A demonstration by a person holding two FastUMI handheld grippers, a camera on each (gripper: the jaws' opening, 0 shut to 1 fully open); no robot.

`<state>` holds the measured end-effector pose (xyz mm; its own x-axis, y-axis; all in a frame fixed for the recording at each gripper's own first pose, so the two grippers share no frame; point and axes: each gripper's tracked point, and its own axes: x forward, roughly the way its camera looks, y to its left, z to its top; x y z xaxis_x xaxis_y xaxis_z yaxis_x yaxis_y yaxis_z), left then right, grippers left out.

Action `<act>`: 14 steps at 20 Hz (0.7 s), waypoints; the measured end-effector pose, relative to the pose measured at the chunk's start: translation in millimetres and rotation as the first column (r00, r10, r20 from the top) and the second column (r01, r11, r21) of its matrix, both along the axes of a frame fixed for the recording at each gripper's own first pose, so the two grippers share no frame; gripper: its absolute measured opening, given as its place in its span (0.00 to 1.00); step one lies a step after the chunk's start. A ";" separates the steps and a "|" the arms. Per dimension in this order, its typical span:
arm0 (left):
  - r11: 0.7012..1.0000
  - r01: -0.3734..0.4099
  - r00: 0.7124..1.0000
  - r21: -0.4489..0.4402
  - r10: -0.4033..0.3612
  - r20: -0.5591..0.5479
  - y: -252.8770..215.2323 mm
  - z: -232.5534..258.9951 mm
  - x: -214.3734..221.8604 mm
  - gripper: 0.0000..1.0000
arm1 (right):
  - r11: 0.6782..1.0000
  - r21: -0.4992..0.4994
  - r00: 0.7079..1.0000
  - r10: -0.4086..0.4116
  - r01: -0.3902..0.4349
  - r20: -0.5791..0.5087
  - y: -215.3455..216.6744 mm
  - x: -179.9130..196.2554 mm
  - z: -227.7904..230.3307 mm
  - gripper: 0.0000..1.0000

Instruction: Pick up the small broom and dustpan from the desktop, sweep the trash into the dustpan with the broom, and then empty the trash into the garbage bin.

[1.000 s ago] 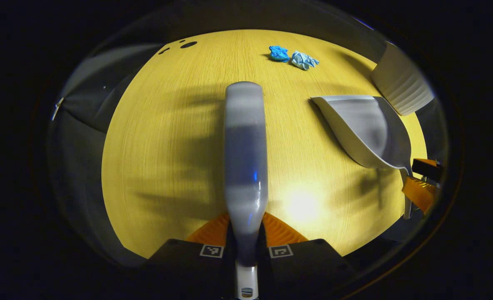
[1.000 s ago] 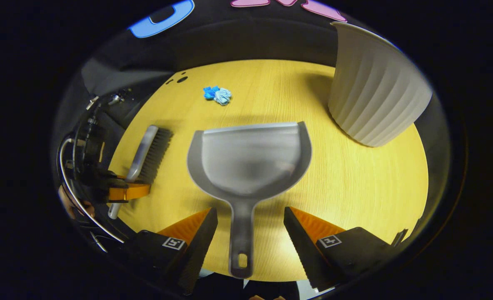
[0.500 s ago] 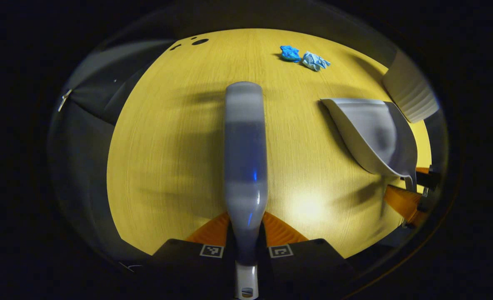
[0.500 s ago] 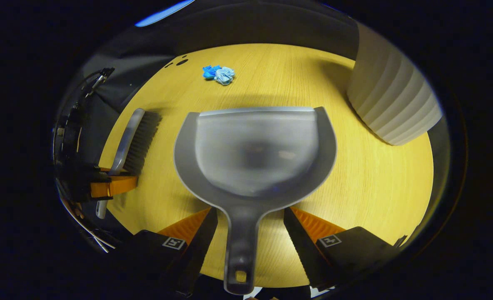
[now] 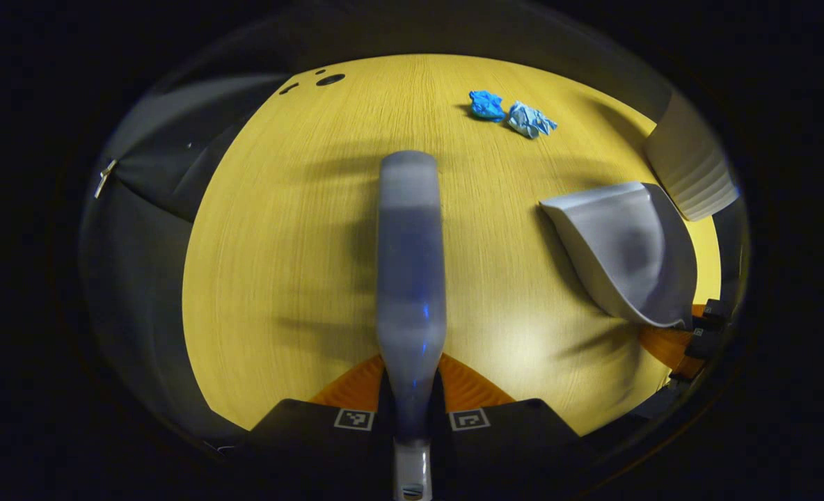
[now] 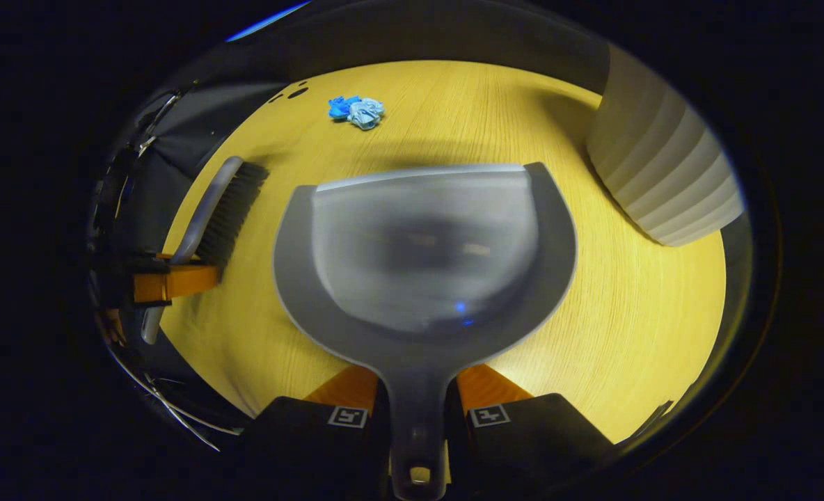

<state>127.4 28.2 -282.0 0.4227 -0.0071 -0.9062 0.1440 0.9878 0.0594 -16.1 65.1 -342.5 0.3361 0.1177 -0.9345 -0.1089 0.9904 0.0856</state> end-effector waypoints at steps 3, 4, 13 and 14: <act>1.000 -0.003 1.000 0.005 0.003 0.006 6.8 3.6 22.5 0.25 | 0.998 -0.010 0.997 0.065 -0.065 -0.035 -16.1 -12.6 2.5 0.36; 1.000 -0.003 1.000 0.003 0.003 0.006 8.3 5.0 31.0 0.24 | 0.996 -0.018 0.995 0.086 -0.087 -0.043 -21.4 -16.7 1.8 0.35; 0.970 0.194 0.981 0.144 -0.196 0.003 18.2 21.6 111.2 0.26 | 0.992 -0.041 0.991 0.117 -0.120 -0.066 -62.8 -64.4 1.8 0.35; 0.966 0.211 0.977 0.150 -0.214 0.004 14.3 22.9 119.0 0.25 | 0.992 -0.043 0.991 0.118 -0.120 -0.063 -62.8 -62.9 1.7 0.35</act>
<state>246.4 42.4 -259.1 0.4440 0.0346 -0.8954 0.3474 0.9144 0.2076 -79.0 2.3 -340.8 0.2655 0.1096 -0.9579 -0.2222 0.9737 0.0498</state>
